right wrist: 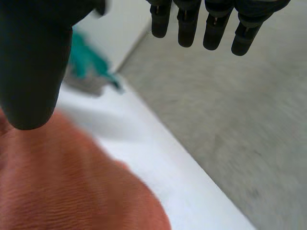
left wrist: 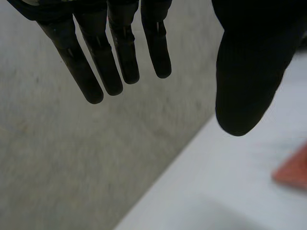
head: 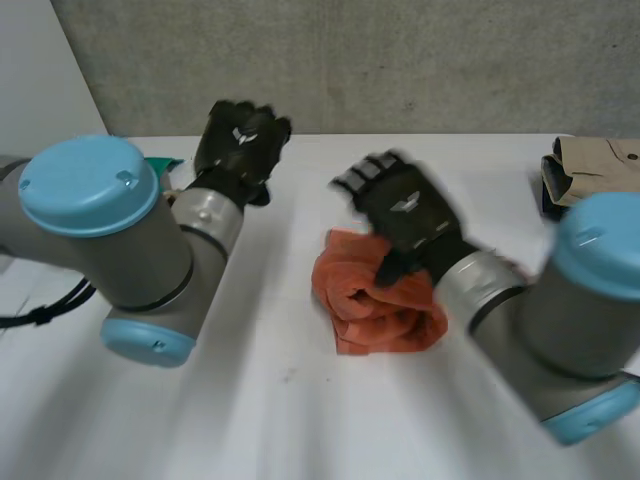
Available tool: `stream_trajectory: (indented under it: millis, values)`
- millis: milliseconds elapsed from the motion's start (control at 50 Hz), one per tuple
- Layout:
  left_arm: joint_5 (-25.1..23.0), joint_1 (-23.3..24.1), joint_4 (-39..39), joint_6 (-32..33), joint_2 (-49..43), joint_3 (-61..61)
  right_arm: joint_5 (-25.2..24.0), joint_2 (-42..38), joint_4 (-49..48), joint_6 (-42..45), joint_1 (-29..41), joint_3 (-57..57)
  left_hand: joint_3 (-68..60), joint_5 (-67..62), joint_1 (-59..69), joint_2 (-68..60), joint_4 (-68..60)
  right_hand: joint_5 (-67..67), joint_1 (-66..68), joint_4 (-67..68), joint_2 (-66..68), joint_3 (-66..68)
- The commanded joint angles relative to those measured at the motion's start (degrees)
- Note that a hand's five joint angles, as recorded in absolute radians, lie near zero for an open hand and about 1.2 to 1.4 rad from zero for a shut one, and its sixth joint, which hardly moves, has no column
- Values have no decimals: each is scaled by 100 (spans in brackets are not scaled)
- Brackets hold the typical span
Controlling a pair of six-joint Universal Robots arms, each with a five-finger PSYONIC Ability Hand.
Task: Fold the laundry.
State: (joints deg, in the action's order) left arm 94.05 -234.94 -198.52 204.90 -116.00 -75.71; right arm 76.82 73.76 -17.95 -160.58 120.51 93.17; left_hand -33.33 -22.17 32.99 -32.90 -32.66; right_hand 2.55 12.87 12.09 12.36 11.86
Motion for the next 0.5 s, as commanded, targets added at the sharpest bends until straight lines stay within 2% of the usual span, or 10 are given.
stream_trajectory:
  millis: [20,140,240,300,380,500]
  values:
    - [-431,422,225,-872,-678,899,-9,342,941,-1529,-1169,-220,258,142,-224,214,190,-255,-287,-209,-236,-186]
    - [-440,616,1243,-1136,-1573,1680,-79,-957,2204,-1450,-1302,-1422,2193,2077,-2159,2149,2126,-255,-287,-209,-236,-186]
    - [-396,739,1886,-1154,-1988,1867,-290,-1758,2919,-1450,-1293,-2083,2312,2196,-2278,2268,2244,-255,-287,-209,-236,-186]
    - [-343,731,2054,-1180,-2093,1823,-553,-2075,3086,-1450,-1319,-2277,2312,2196,-2278,2268,2244,-255,-287,-209,-236,-186]
    - [-115,748,2247,-1171,-2111,1612,-607,-2304,3122,-1354,-1311,-2295,2261,2146,-2227,2218,2194,-255,-287,-209,-236,-186]
    - [70,783,2423,-1084,-2041,1322,-476,-2348,3122,-425,-1311,-2225,2211,2095,-2177,2167,2143,-255,-287,-209,-236,-186]
